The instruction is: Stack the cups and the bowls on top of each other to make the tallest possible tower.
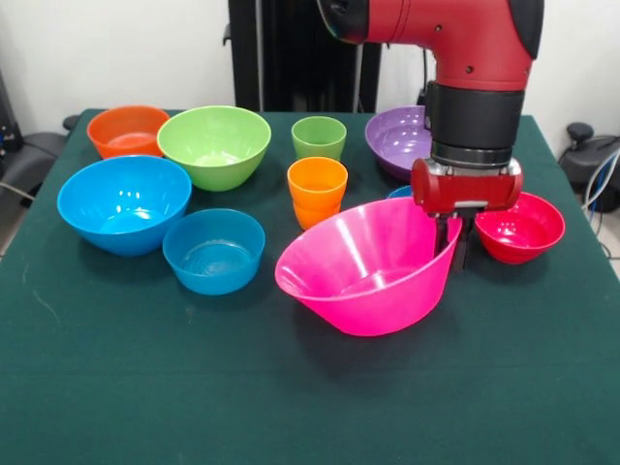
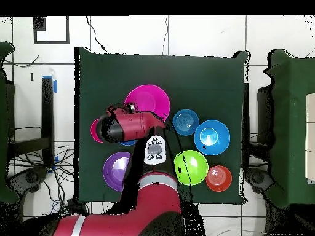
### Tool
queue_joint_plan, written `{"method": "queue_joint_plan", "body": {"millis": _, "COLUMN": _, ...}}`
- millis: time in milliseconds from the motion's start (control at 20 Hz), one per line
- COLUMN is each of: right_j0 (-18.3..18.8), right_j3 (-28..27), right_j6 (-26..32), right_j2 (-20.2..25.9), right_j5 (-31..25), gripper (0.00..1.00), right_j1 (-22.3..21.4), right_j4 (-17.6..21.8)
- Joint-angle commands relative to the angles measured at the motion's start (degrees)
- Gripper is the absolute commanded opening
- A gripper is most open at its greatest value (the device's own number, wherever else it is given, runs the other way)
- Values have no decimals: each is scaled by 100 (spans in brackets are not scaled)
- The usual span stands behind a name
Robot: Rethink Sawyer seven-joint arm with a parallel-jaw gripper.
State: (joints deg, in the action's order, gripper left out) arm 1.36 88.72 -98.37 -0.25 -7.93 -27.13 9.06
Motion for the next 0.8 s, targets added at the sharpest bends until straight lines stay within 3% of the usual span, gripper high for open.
{"method": "queue_joint_plan", "body": {"millis": 50, "right_j0": -64, "right_j3": 534, "right_j6": -783, "right_j2": 601, "right_j5": -600, "gripper": 0, "right_j1": -149, "right_j4": -206}}
{"method": "queue_joint_plan", "body": {"millis": 450, "right_j0": 253, "right_j3": 761, "right_j6": -720, "right_j2": 1056, "right_j5": -563, "gripper": 0, "right_j1": -199, "right_j4": -333}}
{"method": "queue_joint_plan", "body": {"millis": 800, "right_j0": 280, "right_j3": 764, "right_j6": -664, "right_j2": 1140, "right_j5": -561, "gripper": 0, "right_j1": -204, "right_j4": -360}}
